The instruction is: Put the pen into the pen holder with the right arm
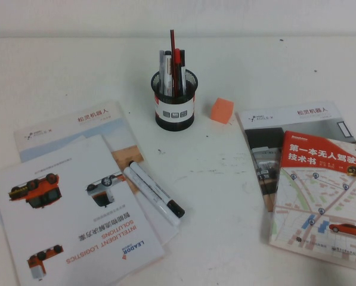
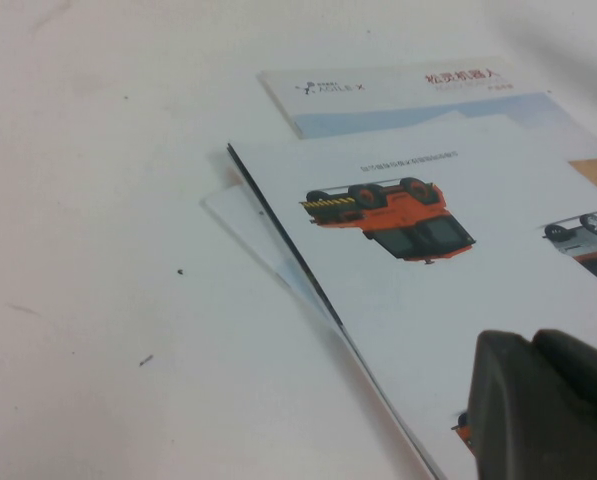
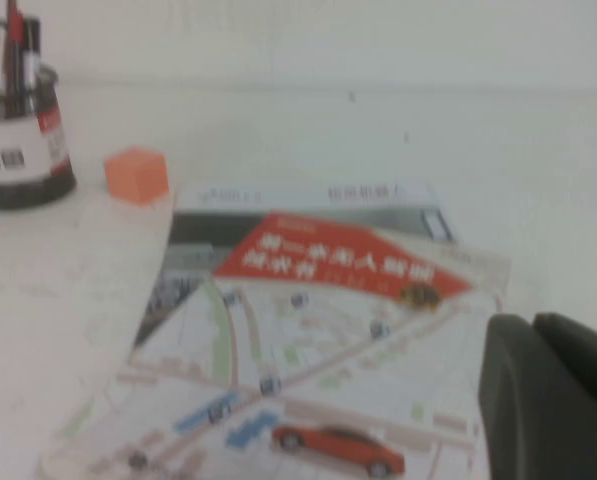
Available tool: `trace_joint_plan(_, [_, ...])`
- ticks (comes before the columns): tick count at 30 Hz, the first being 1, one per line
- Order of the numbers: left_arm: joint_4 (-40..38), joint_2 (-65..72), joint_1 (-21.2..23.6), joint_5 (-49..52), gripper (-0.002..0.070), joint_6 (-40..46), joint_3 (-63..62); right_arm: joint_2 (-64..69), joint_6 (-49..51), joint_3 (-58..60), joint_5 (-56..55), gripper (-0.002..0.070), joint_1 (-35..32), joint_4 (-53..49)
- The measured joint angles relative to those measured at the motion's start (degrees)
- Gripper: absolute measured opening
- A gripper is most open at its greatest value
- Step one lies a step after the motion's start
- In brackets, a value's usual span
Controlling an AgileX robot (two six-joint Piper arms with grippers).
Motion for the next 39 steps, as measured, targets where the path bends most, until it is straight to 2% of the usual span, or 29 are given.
trace_joint_plan(8, [0.00,0.00,0.00,0.00,-0.0003,0.00,0.00,0.00,1.34,0.10,7.84,-0.0019,-1.82,-1.27])
trace_joint_plan(39, [0.00,0.00,0.00,0.00,-0.0003,0.00,0.00,0.00,1.56,0.10,8.07,-0.0019,-1.99,0.61])
